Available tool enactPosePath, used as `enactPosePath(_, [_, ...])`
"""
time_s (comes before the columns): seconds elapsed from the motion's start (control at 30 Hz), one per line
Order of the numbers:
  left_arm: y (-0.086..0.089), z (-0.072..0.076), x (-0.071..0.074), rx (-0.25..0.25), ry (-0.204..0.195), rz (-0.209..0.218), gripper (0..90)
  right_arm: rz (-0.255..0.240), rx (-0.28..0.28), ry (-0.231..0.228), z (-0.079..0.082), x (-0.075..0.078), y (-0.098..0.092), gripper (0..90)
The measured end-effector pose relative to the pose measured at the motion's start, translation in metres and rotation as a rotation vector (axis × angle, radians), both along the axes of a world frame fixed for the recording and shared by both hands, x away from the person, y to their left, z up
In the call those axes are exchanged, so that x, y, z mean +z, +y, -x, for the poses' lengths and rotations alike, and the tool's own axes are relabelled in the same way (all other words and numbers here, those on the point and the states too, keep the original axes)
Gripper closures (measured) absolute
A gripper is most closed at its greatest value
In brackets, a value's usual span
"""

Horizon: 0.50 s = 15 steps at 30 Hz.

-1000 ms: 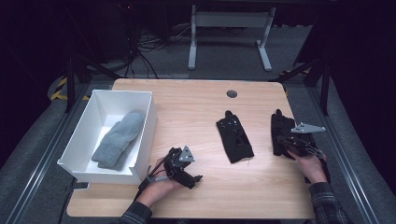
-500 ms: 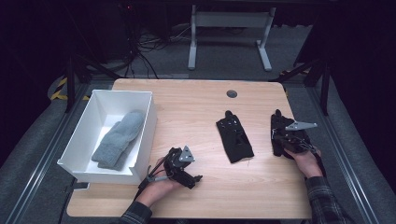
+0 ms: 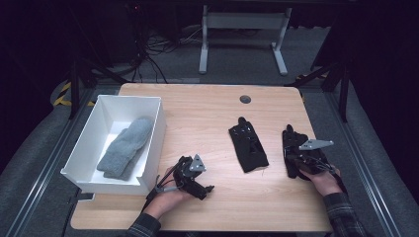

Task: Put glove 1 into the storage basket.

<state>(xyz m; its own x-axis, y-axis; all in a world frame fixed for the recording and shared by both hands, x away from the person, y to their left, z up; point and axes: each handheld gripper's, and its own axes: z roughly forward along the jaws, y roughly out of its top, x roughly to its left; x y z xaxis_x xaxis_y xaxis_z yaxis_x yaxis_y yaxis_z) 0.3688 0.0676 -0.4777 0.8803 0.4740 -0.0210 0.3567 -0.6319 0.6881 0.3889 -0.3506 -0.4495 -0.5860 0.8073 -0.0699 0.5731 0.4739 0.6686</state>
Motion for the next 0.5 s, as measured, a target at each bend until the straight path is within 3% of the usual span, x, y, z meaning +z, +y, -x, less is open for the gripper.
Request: enactPosePath(0.5, [0.000,0.000,0.000,-0.001,0.001,0.001,0.3,-0.009,0.110,0.023,0.044,-0.001,0.025,90.0])
